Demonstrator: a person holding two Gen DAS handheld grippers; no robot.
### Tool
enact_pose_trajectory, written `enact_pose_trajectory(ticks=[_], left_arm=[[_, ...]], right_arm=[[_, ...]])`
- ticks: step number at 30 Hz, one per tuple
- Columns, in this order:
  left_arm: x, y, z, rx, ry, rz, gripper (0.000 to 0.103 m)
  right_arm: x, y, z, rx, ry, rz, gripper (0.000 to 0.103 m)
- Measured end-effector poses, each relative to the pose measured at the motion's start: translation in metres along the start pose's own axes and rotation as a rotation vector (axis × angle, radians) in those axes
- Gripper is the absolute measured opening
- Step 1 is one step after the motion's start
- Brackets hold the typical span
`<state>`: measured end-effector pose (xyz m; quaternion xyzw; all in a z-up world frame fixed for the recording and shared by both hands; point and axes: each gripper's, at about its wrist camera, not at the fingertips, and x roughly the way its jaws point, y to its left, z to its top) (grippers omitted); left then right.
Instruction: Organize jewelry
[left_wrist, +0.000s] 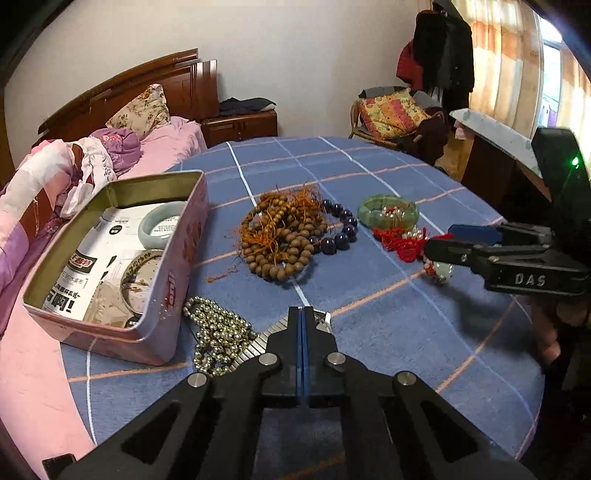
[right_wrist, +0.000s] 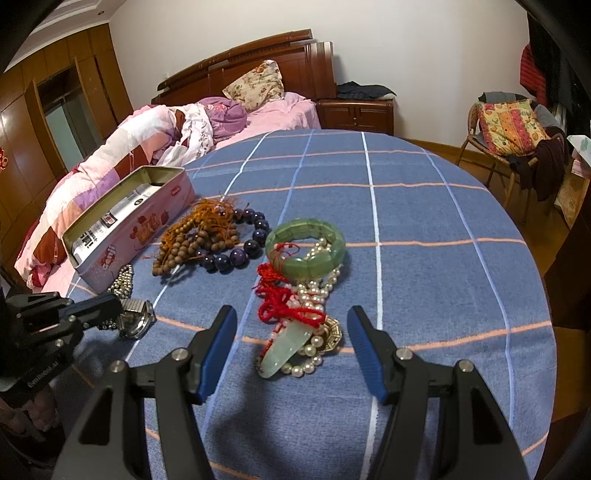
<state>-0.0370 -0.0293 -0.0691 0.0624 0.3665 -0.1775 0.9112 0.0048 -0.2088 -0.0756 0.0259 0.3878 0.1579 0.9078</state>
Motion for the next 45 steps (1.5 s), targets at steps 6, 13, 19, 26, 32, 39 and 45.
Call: enact_pose_trajectory(ticks=[6, 13, 19, 26, 32, 39, 45], left_arm=[[-0.005, 0.002, 0.004, 0.008, -0.023, 0.001, 0.000], [0.003, 0.003, 0.014, -0.021, -0.021, 0.016, 0.010], [-0.003, 0.005, 0.019, -0.026, -0.086, 0.065, 0.081], [0.001, 0.013, 0.018, -0.043, -0.064, 0.023, 0.081], [0.004, 0.011, 0.012, -0.027, -0.034, -0.011, 0.081], [0.017, -0.001, 0.008, 0.033, 0.027, -0.033, 0.045], [0.018, -0.001, 0.006, 0.037, 0.046, -0.047, 0.001]], right_arm=[[0.000, -0.001, 0.000, -0.002, -0.001, -0.001, 0.066], [-0.001, -0.002, 0.018, -0.021, -0.025, -0.021, 0.082], [0.025, 0.001, 0.045, -0.069, 0.020, -0.071, 0.082], [0.063, -0.001, 0.056, -0.102, 0.138, -0.081, 0.067], [0.040, -0.008, 0.055, -0.091, 0.092, -0.024, 0.018], [0.012, -0.019, 0.058, -0.040, 0.017, 0.005, 0.016], [-0.015, -0.020, 0.068, 0.001, -0.068, 0.047, 0.016]])
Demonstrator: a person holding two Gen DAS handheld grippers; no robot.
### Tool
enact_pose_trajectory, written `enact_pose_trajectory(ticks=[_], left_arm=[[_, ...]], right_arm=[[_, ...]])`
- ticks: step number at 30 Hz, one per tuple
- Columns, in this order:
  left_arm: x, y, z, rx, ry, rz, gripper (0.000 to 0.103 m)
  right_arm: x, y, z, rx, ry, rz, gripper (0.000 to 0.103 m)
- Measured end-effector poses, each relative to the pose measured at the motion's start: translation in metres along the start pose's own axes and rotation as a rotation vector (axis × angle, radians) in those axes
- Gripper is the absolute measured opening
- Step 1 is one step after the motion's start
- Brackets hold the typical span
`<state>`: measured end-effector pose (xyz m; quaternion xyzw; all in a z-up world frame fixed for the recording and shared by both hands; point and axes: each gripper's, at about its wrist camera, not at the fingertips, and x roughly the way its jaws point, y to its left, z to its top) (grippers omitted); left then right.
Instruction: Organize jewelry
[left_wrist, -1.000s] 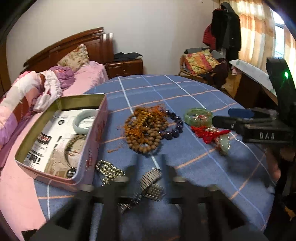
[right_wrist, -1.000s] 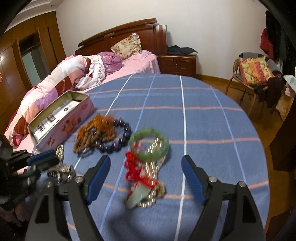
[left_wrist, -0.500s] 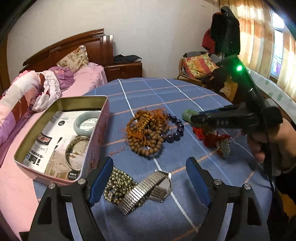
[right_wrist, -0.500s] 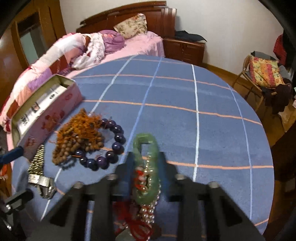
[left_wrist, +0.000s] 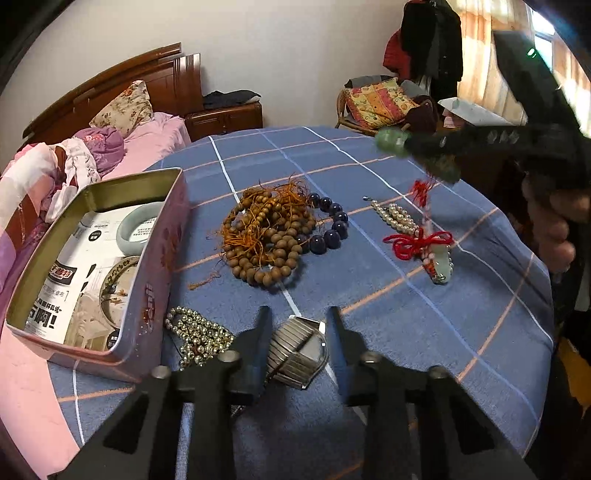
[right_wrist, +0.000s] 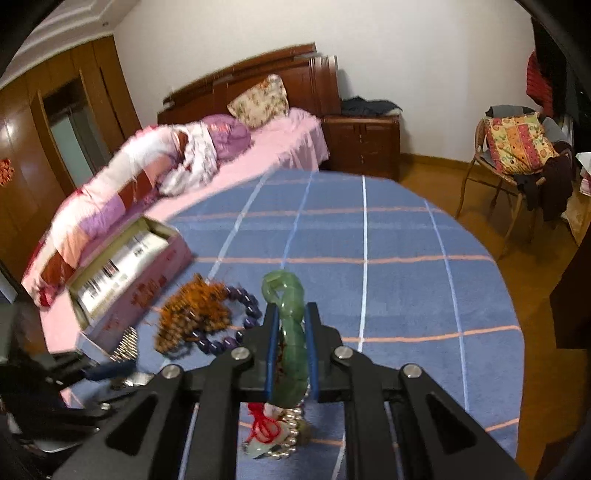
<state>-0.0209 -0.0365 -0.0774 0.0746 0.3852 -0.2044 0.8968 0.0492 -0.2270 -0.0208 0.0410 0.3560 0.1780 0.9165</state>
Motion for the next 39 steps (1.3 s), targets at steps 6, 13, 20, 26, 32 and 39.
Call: enact_pose_trajectory(ticks=[6, 13, 20, 26, 32, 39], left_arm=[[-0.014, 0.000, 0.004, -0.019, -0.053, -0.008, 0.000], [-0.042, 0.003, 0.025, -0.029, -0.160, 0.009, 0.000], [-0.047, 0.012, 0.045, -0.041, -0.210, 0.031, 0.000], [-0.035, 0.013, 0.044, -0.028, -0.178, 0.027, 0.000], [-0.030, 0.010, 0.037, -0.026, -0.161, 0.026, 0.000], [-0.023, 0.013, 0.032, -0.048, -0.121, 0.036, 0.000]], right_arm=[[-0.020, 0.010, 0.013, 0.000, -0.075, 0.013, 0.016], [-0.031, 0.018, 0.016, 0.001, -0.110, 0.051, 0.016], [-0.018, 0.015, 0.005, 0.022, -0.073, 0.071, 0.016], [0.003, -0.001, -0.025, 0.027, 0.053, 0.046, 0.028], [-0.001, -0.027, -0.037, 0.063, 0.080, -0.020, 0.050], [0.008, -0.012, -0.037, 0.004, 0.115, -0.005, 0.040]])
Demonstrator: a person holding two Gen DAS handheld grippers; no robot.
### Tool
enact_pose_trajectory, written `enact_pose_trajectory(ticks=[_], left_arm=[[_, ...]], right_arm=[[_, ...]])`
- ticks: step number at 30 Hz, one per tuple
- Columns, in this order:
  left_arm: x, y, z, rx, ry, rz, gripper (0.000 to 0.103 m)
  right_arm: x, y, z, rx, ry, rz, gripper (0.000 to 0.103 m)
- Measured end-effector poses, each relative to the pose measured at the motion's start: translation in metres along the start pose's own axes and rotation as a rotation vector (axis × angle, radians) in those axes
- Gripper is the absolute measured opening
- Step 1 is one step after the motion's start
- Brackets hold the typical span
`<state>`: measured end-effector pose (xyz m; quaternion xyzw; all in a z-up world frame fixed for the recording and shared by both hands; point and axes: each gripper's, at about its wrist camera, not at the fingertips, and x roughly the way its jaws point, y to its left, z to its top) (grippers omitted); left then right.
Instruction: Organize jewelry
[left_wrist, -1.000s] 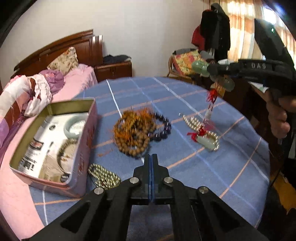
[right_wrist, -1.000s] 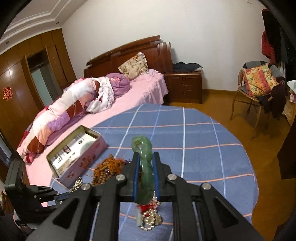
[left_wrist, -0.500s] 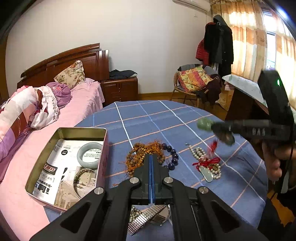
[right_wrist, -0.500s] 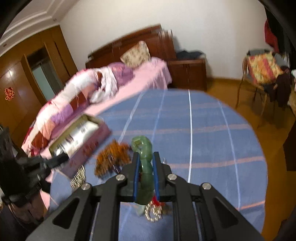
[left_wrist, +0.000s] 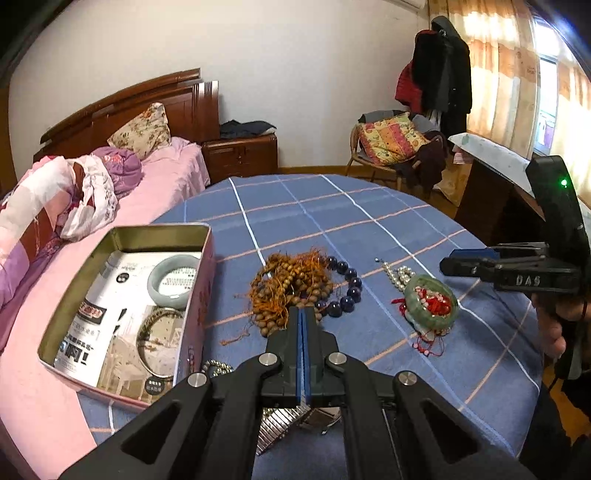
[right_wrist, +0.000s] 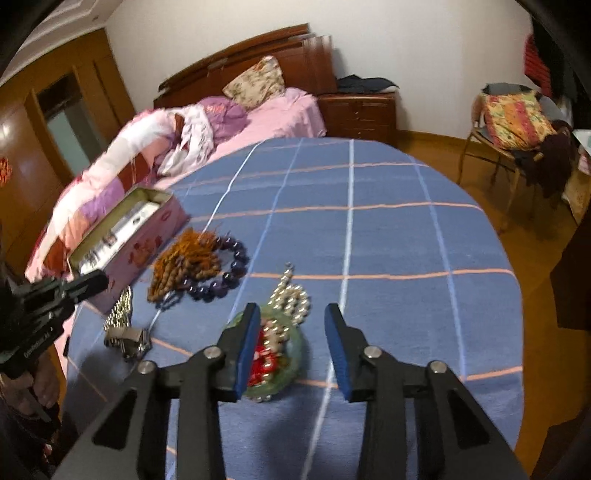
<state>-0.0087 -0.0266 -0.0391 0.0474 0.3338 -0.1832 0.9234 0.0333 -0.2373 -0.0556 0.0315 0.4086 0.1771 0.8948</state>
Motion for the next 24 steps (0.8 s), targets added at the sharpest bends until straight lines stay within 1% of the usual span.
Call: enact_pose_trajectory(ticks=[2, 3, 4, 5, 7, 8, 9, 10, 11, 13, 16, 20, 22, 24], left_arm=[[0.003, -0.001, -0.003, 0.002, 0.017, 0.009, 0.000], [0.003, -0.001, -0.003, 0.004, 0.023, 0.012, 0.000], [0.003, -0.001, -0.005, 0.005, 0.026, 0.018, 0.001], [0.003, 0.000, -0.007, 0.003, 0.031, 0.022, 0.002], [0.002, 0.004, -0.011, -0.008, 0.040, 0.026, 0.010], [0.002, 0.006, -0.014, -0.015, 0.043, 0.032, 0.030], [0.000, 0.008, -0.016, -0.020, 0.037, 0.041, 0.055], [-0.002, 0.008, -0.018, -0.022, 0.028, 0.049, 0.066], [-0.006, 0.009, -0.020, -0.023, 0.002, 0.052, 0.072], [-0.008, 0.008, -0.021, -0.020, -0.002, 0.034, 0.072], [-0.006, 0.003, -0.023, -0.002, 0.005, 0.025, 0.072], [0.004, -0.006, -0.028, 0.035, 0.044, 0.022, 0.072], [0.007, -0.009, -0.030, 0.041, 0.063, 0.010, 0.069], [0.012, -0.012, -0.031, 0.053, 0.091, -0.006, 0.061]], right_arm=[[0.012, 0.006, -0.004, -0.031, 0.036, -0.016, 0.033], [0.019, 0.008, -0.006, -0.041, 0.060, -0.021, 0.021], [0.023, 0.008, -0.008, -0.043, 0.072, -0.029, 0.012], [0.024, 0.009, -0.010, -0.046, 0.070, -0.031, 0.011], [0.016, 0.007, -0.010, -0.033, 0.048, -0.007, 0.010], [0.011, 0.006, -0.010, -0.028, 0.030, -0.001, 0.010], [0.003, 0.005, -0.008, -0.024, 0.006, 0.001, 0.010], [-0.003, 0.004, -0.006, -0.020, -0.011, 0.000, 0.009], [-0.008, 0.003, -0.004, -0.014, -0.028, 0.001, 0.009], [-0.018, 0.002, 0.001, 0.000, -0.058, 0.010, 0.009], [-0.030, 0.005, 0.007, 0.007, -0.095, 0.017, 0.009], [-0.038, 0.015, 0.008, 0.001, -0.123, 0.038, 0.009], [-0.036, 0.020, 0.008, 0.001, -0.124, 0.052, 0.009], [-0.034, 0.021, 0.006, 0.004, -0.124, 0.059, 0.009]])
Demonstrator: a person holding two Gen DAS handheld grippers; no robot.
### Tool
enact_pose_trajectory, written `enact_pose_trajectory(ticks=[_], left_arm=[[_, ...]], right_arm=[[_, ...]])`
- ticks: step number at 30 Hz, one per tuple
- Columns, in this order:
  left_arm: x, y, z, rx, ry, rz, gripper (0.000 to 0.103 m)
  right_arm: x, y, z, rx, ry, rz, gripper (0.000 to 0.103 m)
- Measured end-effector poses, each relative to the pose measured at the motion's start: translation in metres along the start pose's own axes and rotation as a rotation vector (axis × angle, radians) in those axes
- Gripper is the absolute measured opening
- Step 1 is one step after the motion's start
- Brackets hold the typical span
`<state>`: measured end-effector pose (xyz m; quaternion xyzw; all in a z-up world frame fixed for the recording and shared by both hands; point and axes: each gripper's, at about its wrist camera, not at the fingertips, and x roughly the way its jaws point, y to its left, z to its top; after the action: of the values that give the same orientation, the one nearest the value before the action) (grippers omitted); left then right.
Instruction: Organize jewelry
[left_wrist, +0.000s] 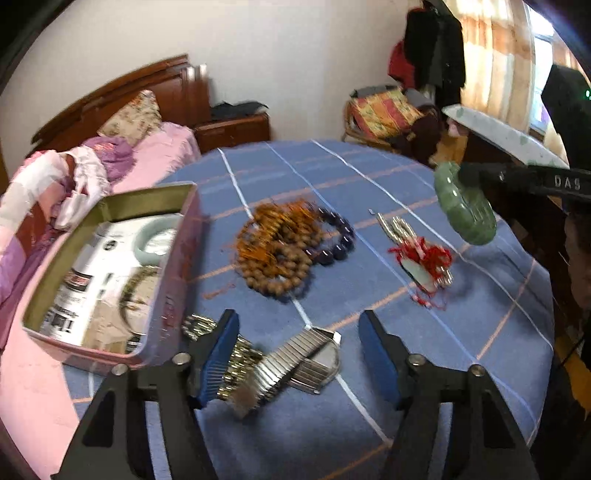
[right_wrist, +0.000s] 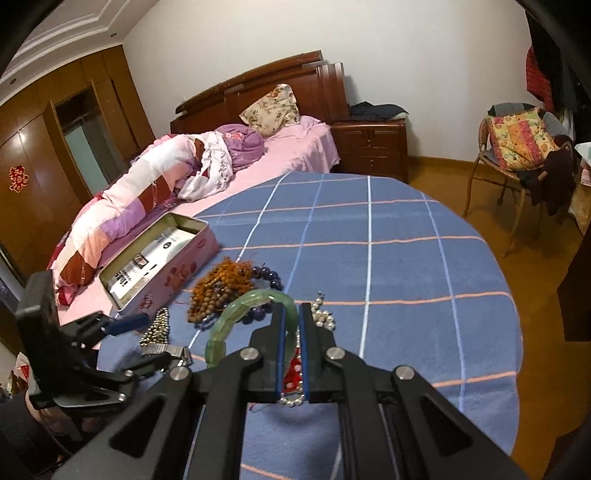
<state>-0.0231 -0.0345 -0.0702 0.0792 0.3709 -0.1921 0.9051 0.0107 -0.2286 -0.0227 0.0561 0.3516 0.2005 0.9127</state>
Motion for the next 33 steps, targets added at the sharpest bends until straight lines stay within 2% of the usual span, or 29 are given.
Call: enact_pose_trajectory(ticks=[4, 7, 8, 9, 12, 14, 16, 22, 33], left_arm=[[0.014, -0.004, -0.001, 0.018, 0.074, -0.043, 0.059], [0.017, -0.012, -0.002, 0.053, 0.094, -0.032, 0.056], [0.020, -0.014, -0.003, 0.065, 0.107, -0.027, 0.039], [0.021, -0.015, -0.003, 0.066, 0.115, -0.032, 0.033], [0.018, -0.020, -0.004, 0.085, 0.108, -0.025, 0.027], [0.014, -0.021, -0.002, 0.080, 0.094, -0.032, 0.015], [0.011, -0.020, 0.001, 0.067, 0.089, -0.051, 0.015], [0.000, -0.016, 0.008, 0.055, 0.049, -0.044, 0.015], [-0.050, 0.018, 0.043, -0.017, -0.137, 0.018, 0.014]], right_arm=[[0.005, -0.001, -0.003, 0.014, 0.008, 0.020, 0.009], [0.003, 0.000, -0.003, 0.016, 0.002, 0.028, 0.009], [0.002, 0.000, -0.003, 0.018, -0.002, 0.030, 0.009], [0.002, 0.000, -0.003, 0.019, -0.007, 0.032, 0.009], [0.000, 0.000, -0.003, 0.023, -0.014, 0.037, 0.009], [0.000, 0.000, -0.003, 0.023, -0.018, 0.039, 0.009], [-0.001, 0.001, -0.002, 0.020, -0.021, 0.038, 0.009], [-0.005, 0.004, 0.001, 0.009, -0.036, 0.040, 0.009], [0.000, 0.028, 0.019, -0.047, -0.052, 0.060, 0.009]])
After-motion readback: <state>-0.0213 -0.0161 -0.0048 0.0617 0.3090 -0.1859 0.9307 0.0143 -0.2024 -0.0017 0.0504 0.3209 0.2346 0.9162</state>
